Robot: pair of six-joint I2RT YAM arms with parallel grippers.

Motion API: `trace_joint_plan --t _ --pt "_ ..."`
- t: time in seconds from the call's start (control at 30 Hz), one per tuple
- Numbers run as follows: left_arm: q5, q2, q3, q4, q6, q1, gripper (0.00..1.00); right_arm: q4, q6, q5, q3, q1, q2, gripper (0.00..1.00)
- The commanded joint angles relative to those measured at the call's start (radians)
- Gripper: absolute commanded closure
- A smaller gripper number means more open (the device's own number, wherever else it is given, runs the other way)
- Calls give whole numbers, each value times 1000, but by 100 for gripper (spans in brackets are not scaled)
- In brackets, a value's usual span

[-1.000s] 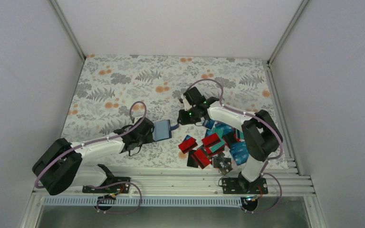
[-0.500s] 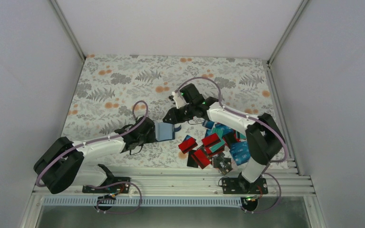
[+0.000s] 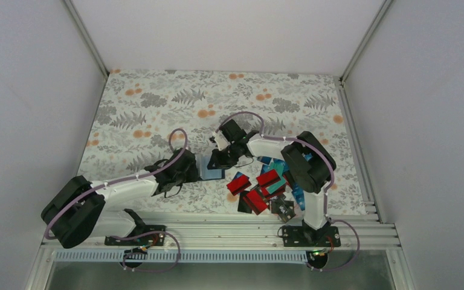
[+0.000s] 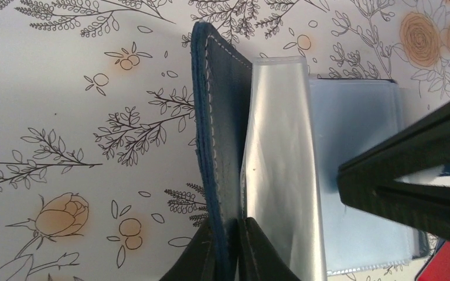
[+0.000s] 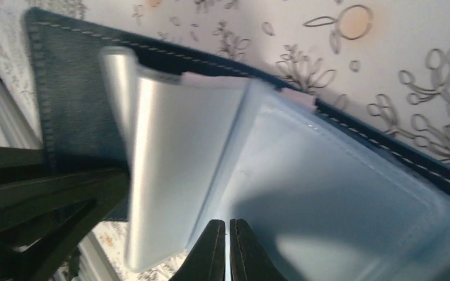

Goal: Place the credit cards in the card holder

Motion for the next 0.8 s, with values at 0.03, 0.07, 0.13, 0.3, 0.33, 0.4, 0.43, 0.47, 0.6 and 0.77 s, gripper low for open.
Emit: trace_joint_plan --t 0.03,0.07,0.13,0.3,0.33,0.4,0.43,0.47,0.6,0.77 --pt "-58 -68 11 -124 -29 18 84 9 -23 110 -18 7 48 95" --pt "-101 -74 36 -195 -55 19 81 5 -24 126 -23 7 57 95" --pt "-173 -75 100 -333 -94 13 77 3 -23 153 -38 8 68 96" --pt "-218 -85 264 -451 -93 -73 76 -1 -25 182 -58 7 71 96" --pt "-204 -89 290 -442 -81 -85 76 -3 -26 188 -60 7 69 96" --pt "-137 -99 322 -372 -26 -99 76 -3 -28 193 -63 7 66 96" --pt "-79 -102 324 -315 6 -99 76 -3 -29 194 -64 7 64 96" --pt "-17 -101 322 -259 34 -99 76 -2 -28 196 -67 7 62 95" --pt "112 -53 304 -126 58 -99 77 10 -25 194 -83 6 40 96" --pt "245 -32 228 50 54 -100 79 20 -25 150 -118 -10 -14 96"
